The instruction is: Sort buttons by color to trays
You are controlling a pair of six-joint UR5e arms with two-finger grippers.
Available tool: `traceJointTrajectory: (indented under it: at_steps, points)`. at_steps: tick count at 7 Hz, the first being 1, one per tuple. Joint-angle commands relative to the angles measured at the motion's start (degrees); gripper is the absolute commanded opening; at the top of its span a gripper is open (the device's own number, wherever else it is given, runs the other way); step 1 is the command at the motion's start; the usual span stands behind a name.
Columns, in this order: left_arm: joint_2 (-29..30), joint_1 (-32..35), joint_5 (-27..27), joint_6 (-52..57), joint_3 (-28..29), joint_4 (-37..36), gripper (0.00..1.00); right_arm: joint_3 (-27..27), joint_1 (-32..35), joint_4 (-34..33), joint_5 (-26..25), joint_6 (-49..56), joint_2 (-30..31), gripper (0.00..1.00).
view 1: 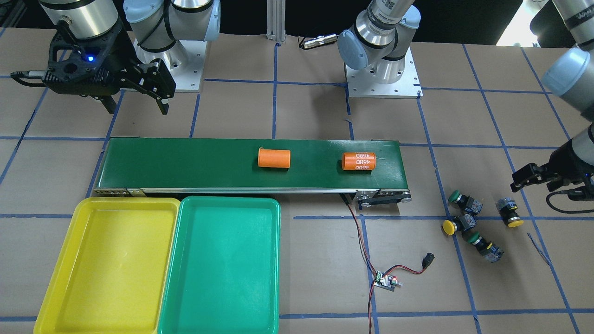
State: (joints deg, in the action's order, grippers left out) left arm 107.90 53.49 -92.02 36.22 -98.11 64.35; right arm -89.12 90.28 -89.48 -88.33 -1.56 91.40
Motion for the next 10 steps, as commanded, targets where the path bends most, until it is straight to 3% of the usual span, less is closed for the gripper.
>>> traceJointTrajectory:
  at_steps: [1,5,6,7,10]
  points:
    - [5.7,-0.6,-0.1,0.6,-0.1,-3.4,1.0,0.0,0.1,0.0,-0.1,0.1,0.0,1.0]
    - [10.7,-2.9,-0.6,2.6,-2.3,-5.7,1.0,0.0,0.0,0.1,-0.1,0.2,0.0,1.0]
    - [10.9,-3.0,-0.6,2.8,-2.8,-6.1,0.64,0.0,-0.1,0.1,-0.1,0.2,0.0,1.0]
    - [10.9,-3.2,-0.5,2.8,-2.3,-6.1,0.01,0.0,-0.1,0.1,-0.2,0.2,0.0,1.0]
    - [8.0,-1.9,0.0,2.6,-1.4,-5.2,0.0,0.0,-0.1,0.2,-0.3,0.2,0.0,1.0]
